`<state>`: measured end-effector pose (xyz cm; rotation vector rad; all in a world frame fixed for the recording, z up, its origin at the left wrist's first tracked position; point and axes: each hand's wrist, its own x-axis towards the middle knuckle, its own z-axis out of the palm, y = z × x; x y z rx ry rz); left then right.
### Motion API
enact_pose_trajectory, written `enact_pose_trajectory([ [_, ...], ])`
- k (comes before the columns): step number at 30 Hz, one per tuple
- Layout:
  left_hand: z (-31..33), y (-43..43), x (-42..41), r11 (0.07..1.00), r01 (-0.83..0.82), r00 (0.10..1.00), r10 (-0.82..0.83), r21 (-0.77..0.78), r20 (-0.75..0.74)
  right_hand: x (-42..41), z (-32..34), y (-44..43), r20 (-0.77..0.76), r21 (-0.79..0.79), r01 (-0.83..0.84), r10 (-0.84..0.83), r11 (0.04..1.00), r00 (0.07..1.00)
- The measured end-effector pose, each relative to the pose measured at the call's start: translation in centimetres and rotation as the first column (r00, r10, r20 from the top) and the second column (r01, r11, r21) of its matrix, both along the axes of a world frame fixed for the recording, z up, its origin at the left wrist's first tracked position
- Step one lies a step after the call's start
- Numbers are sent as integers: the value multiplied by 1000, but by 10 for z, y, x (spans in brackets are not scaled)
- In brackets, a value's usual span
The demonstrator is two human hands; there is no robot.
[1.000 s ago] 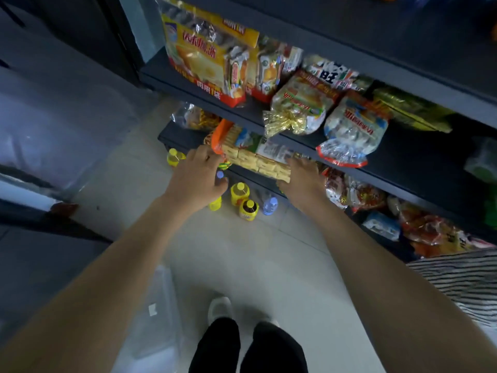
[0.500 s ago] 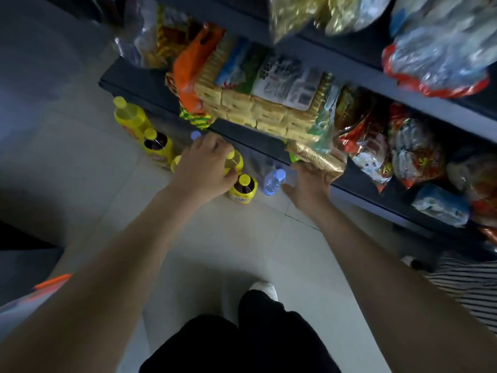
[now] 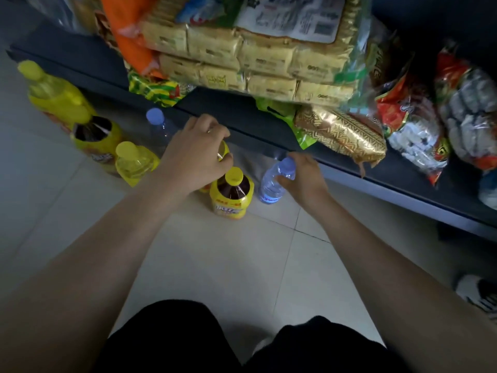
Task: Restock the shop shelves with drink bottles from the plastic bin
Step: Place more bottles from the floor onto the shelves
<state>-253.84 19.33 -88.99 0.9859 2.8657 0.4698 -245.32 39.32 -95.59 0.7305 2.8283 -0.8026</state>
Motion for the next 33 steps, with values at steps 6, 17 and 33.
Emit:
enact_pose_trajectory([
  [6,-7,4,2,1000,2,999,-1,-28,38,2,-7,4,-99,-70,50,-57,996,993],
  [17,-1,16,3,999,23,999,-22,-31,27,1,-3,6,-159,-345,167,-233,924,959],
  [33,164,4,11,999,1,999,1,-49,42,19,182,-4,-250,-526,143,-313,839,916],
])
